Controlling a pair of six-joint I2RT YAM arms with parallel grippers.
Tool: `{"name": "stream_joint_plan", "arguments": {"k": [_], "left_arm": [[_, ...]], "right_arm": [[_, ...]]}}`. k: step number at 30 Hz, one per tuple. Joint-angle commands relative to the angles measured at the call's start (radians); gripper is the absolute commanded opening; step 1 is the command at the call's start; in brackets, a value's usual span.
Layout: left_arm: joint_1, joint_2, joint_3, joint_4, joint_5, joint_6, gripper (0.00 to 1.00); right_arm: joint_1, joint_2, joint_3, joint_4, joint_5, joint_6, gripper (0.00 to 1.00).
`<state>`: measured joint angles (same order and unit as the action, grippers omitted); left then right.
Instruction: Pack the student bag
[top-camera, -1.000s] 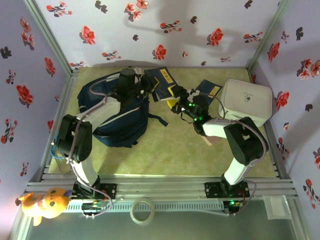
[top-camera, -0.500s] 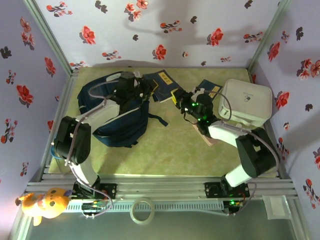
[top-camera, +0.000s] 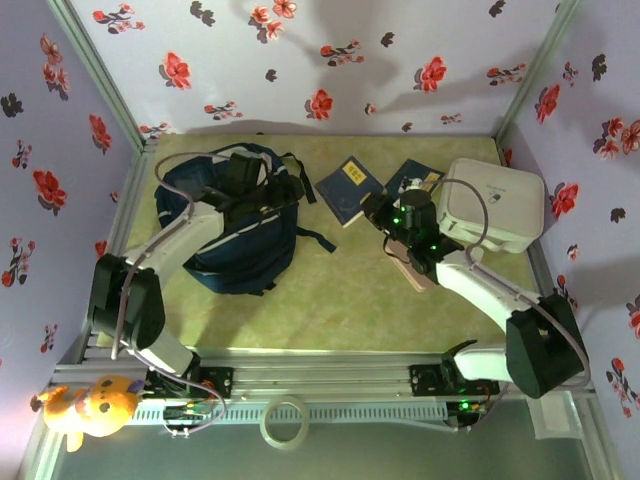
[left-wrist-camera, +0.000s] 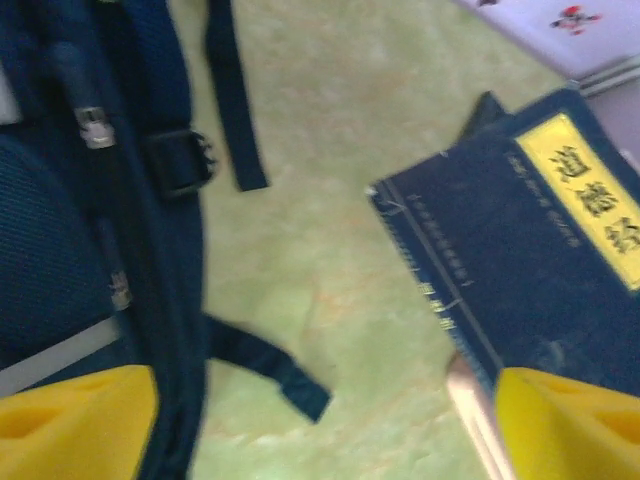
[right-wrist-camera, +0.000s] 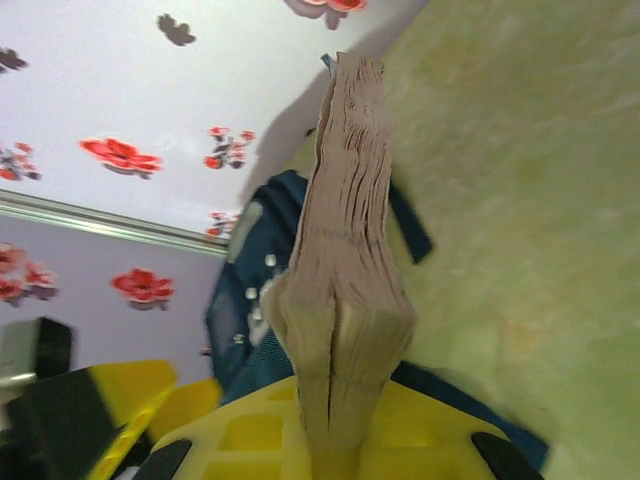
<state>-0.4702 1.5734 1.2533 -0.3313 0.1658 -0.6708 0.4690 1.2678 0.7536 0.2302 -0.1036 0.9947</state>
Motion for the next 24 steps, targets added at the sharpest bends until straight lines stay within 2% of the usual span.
{"name": "stream_joint_plan", "arguments": {"k": [1, 5, 13, 18, 24], "left_arm": [[0.011, -0.052, 0.064, -0.204, -0.1, 0.311, 0.93], [0.007, -0.042, 0.098, -0.318, -0.122, 0.461, 0.92], [-0.008, -0.007, 0.086, -0.459, -0.144, 0.631, 0.93], [-0.047, 0.058, 0.084, -0.526, -0.296, 0.694, 0.88], [-0.091, 0.129, 0.093, -0.573, -0.453, 0.691, 0.83]], "right_arm": [[-0.009, -0.07, 0.053, -0.115, 0.089, -0.134, 0.05], [-0.01, -0.109, 0.053, -0.178, 0.135, -0.142, 0.06], [-0.01, -0.122, 0.062, -0.196, 0.148, -0.151, 0.07], [-0.01, -0.115, 0.085, -0.209, 0.14, -0.151, 0.07], [-0.01, -0.124, 0.068, -0.214, 0.148, -0.136, 0.08]]}}
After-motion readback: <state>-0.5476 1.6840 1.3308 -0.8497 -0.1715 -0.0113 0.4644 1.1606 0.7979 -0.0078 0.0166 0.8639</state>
